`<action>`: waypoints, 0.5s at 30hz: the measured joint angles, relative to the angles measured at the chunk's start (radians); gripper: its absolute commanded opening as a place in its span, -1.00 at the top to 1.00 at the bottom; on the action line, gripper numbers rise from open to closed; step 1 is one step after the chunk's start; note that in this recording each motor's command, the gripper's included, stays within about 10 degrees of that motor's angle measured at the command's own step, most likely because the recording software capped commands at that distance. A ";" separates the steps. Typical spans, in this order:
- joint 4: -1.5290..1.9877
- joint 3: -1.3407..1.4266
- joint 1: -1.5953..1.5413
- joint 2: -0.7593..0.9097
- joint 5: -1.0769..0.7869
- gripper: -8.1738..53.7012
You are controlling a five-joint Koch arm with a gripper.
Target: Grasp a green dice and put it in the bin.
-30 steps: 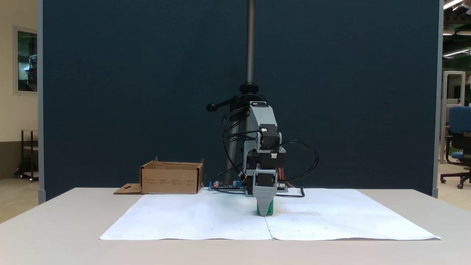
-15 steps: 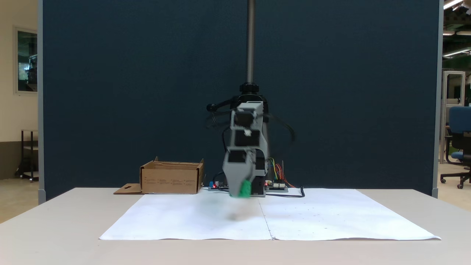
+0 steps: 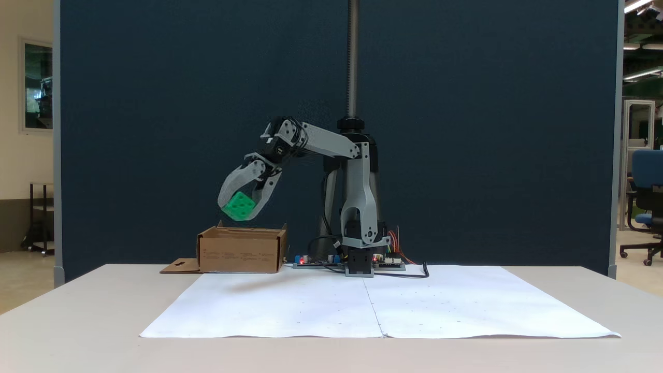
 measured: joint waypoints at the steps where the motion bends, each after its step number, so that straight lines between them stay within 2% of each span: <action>1: -0.002 0.002 0.017 0.000 -0.009 0.33; 15: -0.005 0.000 0.485 0.014 -0.141 0.33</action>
